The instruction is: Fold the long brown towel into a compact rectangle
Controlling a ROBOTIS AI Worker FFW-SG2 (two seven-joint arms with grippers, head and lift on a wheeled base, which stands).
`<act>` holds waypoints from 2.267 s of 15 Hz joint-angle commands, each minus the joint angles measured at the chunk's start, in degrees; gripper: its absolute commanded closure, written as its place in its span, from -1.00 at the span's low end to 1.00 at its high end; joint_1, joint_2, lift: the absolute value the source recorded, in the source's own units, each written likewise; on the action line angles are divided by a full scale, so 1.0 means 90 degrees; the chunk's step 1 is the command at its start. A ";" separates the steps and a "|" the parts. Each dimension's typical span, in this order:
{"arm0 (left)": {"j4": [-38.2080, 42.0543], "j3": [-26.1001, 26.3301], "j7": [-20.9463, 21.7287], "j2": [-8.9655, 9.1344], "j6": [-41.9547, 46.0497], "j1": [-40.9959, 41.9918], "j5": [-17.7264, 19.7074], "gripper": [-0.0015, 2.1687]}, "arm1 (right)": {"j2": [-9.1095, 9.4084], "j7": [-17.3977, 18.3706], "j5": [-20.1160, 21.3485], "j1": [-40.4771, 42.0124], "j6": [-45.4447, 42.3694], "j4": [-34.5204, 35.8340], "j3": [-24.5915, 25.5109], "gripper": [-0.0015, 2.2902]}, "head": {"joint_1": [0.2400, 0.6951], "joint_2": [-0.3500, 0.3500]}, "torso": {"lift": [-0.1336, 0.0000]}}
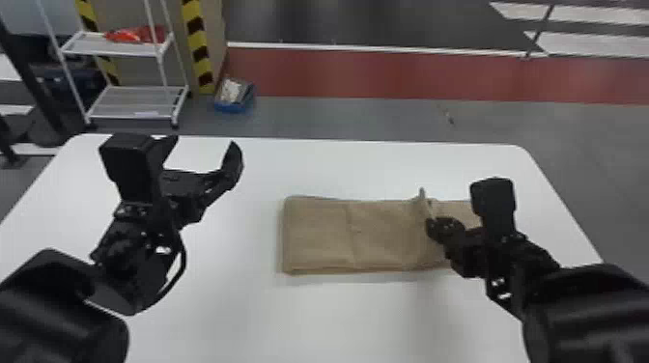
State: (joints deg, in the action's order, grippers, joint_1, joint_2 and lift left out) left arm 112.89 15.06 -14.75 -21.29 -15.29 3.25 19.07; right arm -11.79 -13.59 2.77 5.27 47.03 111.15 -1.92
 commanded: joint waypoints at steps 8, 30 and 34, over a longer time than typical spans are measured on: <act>0.0025 -0.0042 -0.0011 -0.0007 -0.0054 0.0049 -0.0010 -0.90 | -0.0086 -0.0091 -0.0561 0.0430 -0.0074 0.0648 0.0936 0.34 | 1.00 -0.20 | -0.86; 0.0035 -0.0091 0.0028 -0.0007 -0.0054 0.0205 -0.0059 -0.90 | -0.0272 -0.0277 -0.0874 0.0362 -0.0367 0.0247 0.1581 0.34 | 1.00 -0.48 | -0.86; 0.0044 -0.0111 0.0028 -0.0007 -0.0054 0.0225 -0.0059 -0.90 | -0.0321 -0.0267 -0.1440 0.0606 -0.0347 0.0814 0.2430 0.34 | 1.00 -0.50 | -0.86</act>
State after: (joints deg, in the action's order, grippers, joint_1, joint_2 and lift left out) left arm 113.21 14.14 -14.50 -21.36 -15.78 5.25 18.54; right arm -14.40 -15.99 -8.14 10.38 43.74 118.05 17.25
